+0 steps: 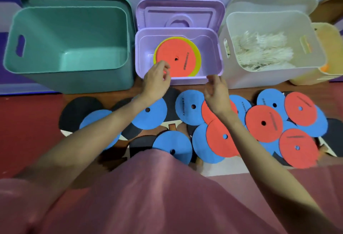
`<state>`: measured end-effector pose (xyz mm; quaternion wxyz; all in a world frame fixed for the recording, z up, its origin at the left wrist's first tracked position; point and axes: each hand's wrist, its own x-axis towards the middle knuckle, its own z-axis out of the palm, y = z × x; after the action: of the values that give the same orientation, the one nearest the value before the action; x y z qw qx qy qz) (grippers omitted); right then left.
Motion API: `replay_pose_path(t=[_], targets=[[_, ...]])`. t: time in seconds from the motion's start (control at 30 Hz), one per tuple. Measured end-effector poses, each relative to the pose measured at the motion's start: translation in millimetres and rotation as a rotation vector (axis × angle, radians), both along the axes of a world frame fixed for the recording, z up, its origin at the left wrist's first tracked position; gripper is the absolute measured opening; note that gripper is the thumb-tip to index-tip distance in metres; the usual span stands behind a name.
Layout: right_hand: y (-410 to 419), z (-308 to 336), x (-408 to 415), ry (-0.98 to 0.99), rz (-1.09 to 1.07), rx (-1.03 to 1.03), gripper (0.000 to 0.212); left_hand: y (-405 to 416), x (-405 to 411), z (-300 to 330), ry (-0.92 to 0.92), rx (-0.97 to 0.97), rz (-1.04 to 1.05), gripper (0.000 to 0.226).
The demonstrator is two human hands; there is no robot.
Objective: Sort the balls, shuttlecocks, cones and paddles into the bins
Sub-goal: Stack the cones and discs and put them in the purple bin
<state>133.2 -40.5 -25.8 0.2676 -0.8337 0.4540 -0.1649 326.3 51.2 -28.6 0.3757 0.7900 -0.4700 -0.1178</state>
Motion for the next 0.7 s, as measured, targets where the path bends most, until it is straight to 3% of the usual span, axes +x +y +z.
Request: replay_pose_path(t=[0.13,0.27,0.33,0.5,0.7], targets=[[33,-29,-61,0.178,-0.111,0.092,0.038,28,-30,-19,0.082,0.121,-0.103,0.017],[51,-55,-112,0.468,-0.187,0.265,0.053,43,-57,-25,0.2,0.499,-0.31,0.024],[58,-64,-130,0.546,-0.228,0.306,0.053,50,-69,-27,0.271,0.598,-0.38,0.025],[66,-75,-155,0.538,-0.284,0.232,0.063,67,-95,-29,0.333,0.603,-0.446,0.007],[54,-69,-164,0.531,-0.278,0.237,0.076,80,-108,-36,0.336,0.638,-0.403,0.007]])
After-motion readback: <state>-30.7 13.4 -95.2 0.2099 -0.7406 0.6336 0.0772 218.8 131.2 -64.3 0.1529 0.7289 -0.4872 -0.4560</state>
